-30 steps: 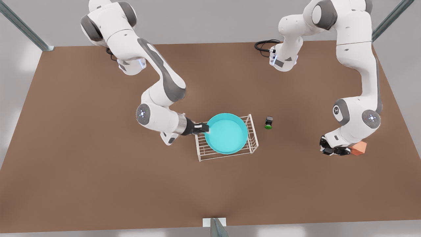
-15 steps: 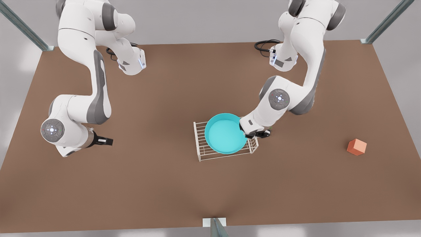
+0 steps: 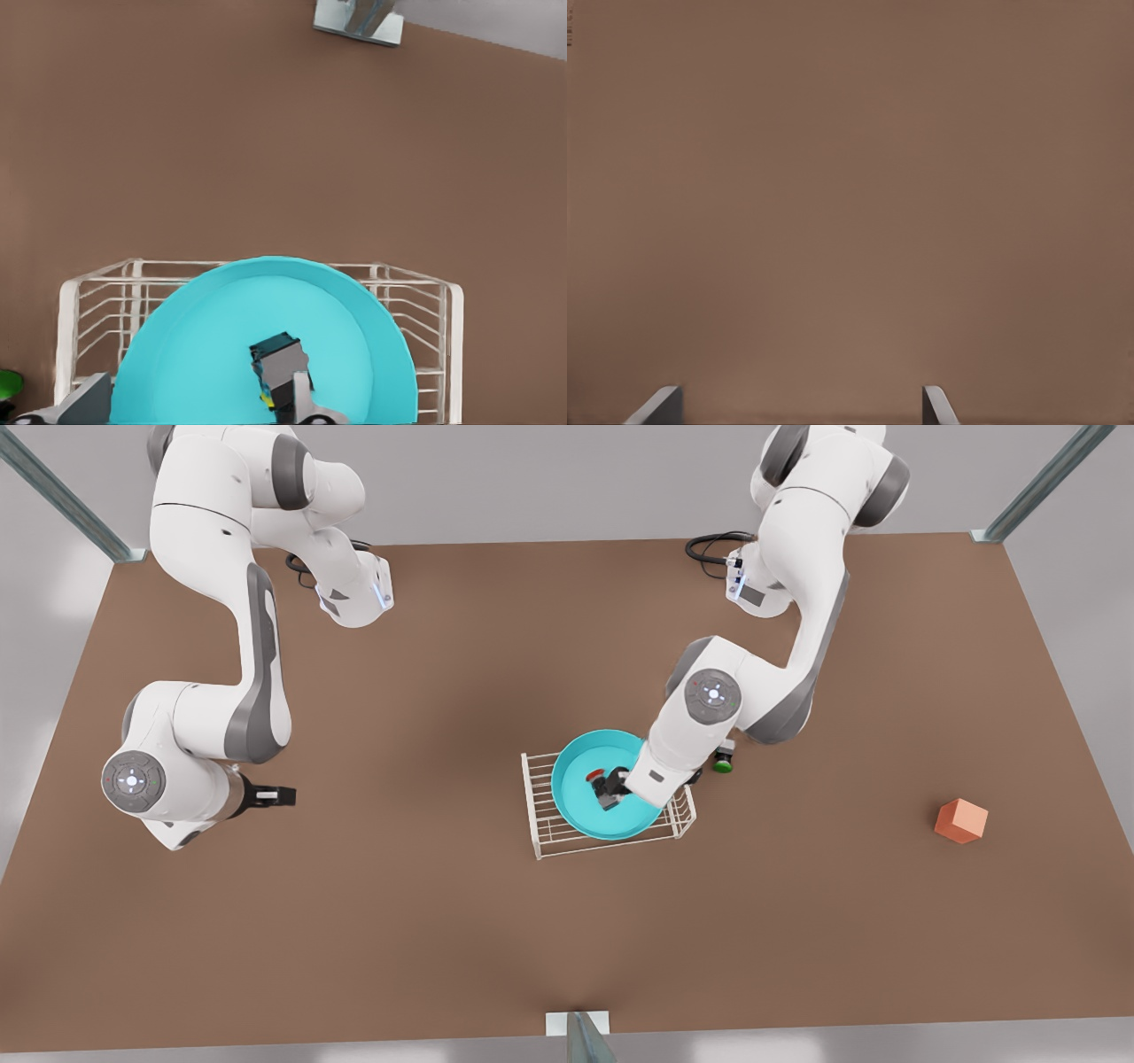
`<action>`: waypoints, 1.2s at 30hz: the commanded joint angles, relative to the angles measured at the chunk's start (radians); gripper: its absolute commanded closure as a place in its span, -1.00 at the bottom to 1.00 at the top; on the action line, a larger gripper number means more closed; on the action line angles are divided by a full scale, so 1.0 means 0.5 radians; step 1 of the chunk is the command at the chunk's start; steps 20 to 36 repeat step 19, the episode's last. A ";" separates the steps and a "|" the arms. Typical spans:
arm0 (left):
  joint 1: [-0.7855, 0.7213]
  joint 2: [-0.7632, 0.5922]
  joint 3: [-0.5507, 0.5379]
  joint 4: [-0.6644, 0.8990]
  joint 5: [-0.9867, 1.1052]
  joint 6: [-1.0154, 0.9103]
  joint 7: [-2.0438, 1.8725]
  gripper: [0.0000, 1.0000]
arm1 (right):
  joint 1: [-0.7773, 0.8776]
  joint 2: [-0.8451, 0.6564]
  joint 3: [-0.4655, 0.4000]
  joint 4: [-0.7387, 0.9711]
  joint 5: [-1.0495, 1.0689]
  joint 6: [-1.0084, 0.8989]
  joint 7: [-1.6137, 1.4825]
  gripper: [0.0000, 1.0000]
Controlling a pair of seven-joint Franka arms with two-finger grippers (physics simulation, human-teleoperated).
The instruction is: Place the plate on the shelf with right arm and place the red button switch in the plate with left arm
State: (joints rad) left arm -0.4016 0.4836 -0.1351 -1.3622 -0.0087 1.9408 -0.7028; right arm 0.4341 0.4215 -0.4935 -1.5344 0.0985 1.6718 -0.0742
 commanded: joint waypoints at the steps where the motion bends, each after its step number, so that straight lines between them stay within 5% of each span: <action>1: 0.122 -0.148 0.019 0.003 0.048 -0.669 0.319 -1.00 | 0.000 -0.002 -0.004 0.001 0.002 -0.012 -0.247 -1.00; 4: 0.428 -0.240 0.059 0.006 0.017 -0.878 0.893 -1.00 | 0.000 -0.002 -0.001 0.001 0.002 -0.012 -0.247 -1.00; 5: 0.754 -0.350 -0.049 -0.061 -0.117 -0.884 1.359 -1.00 | -0.006 -0.002 -0.004 0.001 0.002 -0.009 -0.247 -1.00; 6: 0.862 -0.715 -0.021 -0.674 -0.145 -0.269 1.592 -1.00 | -0.015 -0.002 -0.001 0.004 0.002 -0.003 -0.247 -1.00; 10: 0.834 -0.565 -0.024 -0.298 -0.050 -0.473 1.599 -1.00 | -0.034 0.010 -0.001 0.004 0.006 0.003 -0.247 -1.00; 36: 0.852 -0.562 -0.018 -0.313 -0.050 -0.528 1.584 -1.00 | -0.034 0.025 0.002 0.004 0.009 0.010 -0.250 -1.00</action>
